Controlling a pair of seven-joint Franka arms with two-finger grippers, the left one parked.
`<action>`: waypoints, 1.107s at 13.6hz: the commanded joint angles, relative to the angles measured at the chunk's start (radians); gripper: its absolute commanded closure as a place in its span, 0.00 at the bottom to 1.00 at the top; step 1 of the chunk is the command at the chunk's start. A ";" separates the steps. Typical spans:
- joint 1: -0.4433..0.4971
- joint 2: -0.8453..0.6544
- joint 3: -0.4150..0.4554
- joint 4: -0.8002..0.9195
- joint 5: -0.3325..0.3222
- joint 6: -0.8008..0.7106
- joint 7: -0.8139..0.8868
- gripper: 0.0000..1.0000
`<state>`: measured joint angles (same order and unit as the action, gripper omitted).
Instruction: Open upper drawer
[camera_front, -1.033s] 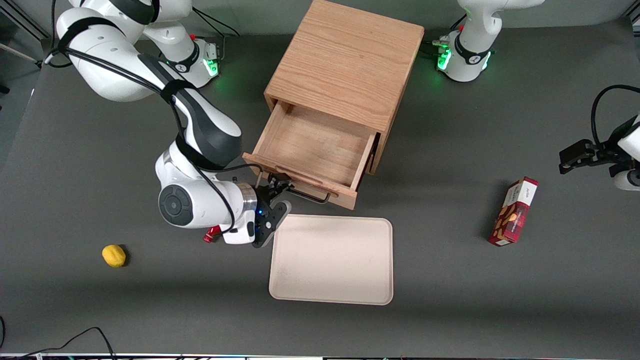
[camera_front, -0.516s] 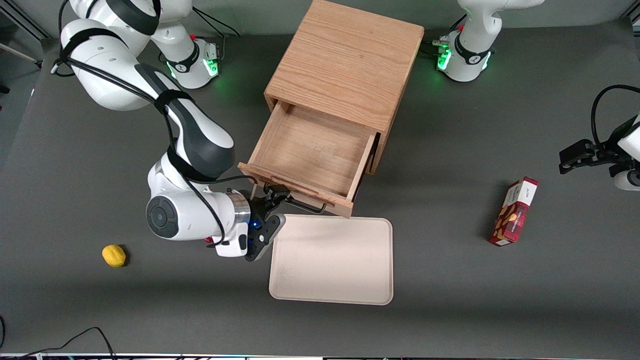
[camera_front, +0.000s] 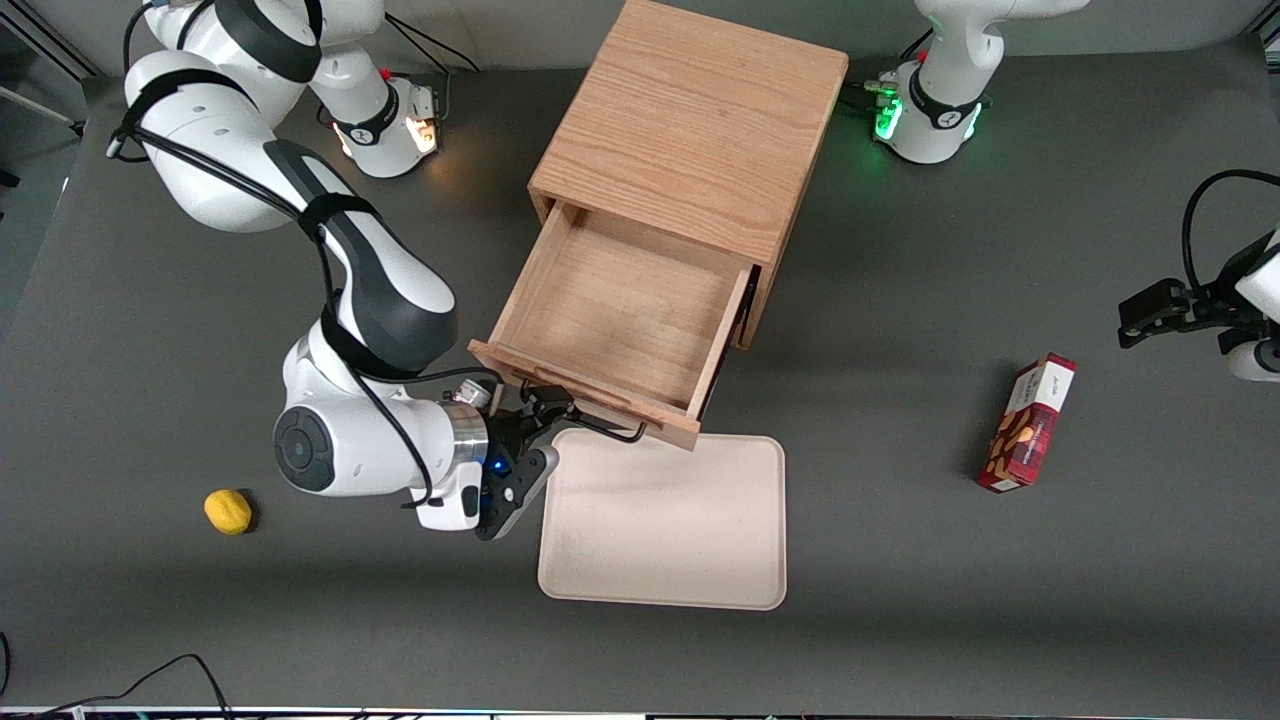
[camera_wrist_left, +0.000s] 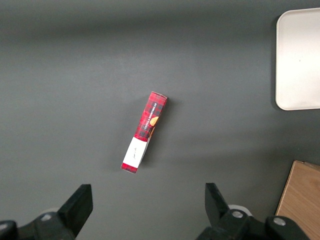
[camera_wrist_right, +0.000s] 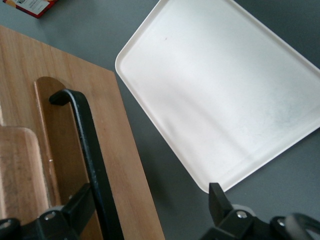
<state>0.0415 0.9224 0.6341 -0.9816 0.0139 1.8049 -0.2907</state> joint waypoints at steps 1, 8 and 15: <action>0.009 0.023 -0.013 0.054 -0.025 -0.009 -0.028 0.00; -0.006 -0.141 -0.010 0.060 -0.023 -0.052 -0.036 0.00; -0.029 -0.440 -0.020 0.044 -0.259 -0.240 0.077 0.00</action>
<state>0.0255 0.5580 0.6265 -0.8991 -0.1882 1.6282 -0.2822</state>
